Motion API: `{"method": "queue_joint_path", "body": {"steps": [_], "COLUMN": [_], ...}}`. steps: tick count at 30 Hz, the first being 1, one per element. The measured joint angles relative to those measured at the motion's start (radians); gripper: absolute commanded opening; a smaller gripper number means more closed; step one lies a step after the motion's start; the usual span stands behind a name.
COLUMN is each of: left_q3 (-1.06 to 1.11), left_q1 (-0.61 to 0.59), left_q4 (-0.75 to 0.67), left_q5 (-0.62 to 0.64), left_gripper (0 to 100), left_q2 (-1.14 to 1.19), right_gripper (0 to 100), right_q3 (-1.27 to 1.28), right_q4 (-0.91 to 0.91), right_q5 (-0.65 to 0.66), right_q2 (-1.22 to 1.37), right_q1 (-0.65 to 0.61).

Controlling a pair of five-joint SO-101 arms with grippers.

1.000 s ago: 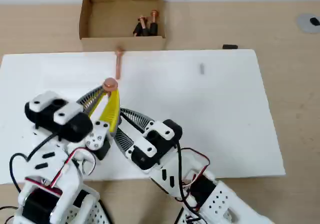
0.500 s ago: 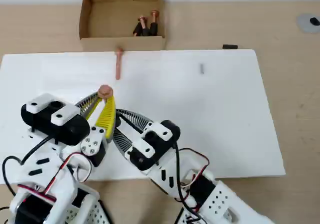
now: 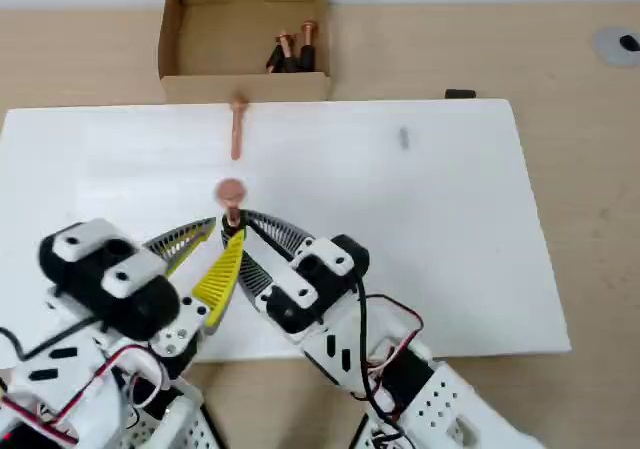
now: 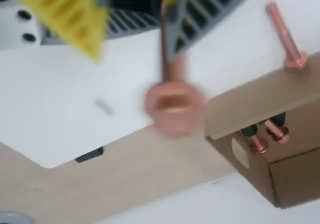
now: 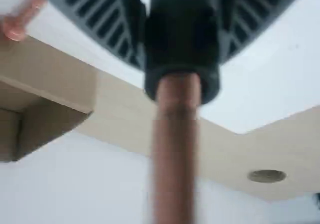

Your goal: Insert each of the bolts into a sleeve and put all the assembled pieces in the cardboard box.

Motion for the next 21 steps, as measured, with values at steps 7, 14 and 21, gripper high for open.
{"method": "queue_joint_path", "body": {"steps": [7,14,21], "left_q3": [-0.015,-0.075,-0.198], "left_q1": [0.0,0.0,-0.084], "left_q4": [0.006,0.031,0.026], "left_q5": [0.0,0.0,0.072], "left_gripper": [14,15,15], "left_q2": [0.0,0.0,0.026], "right_gripper": [0.9,0.9,0.9], "right_q3": [0.0,0.0,-0.048], "right_q4": [0.0,0.0,0.055], "right_q5": [0.002,0.002,0.002], "right_q2": [0.0,0.003,0.032], "right_q1": [0.025,0.054,0.169]}}
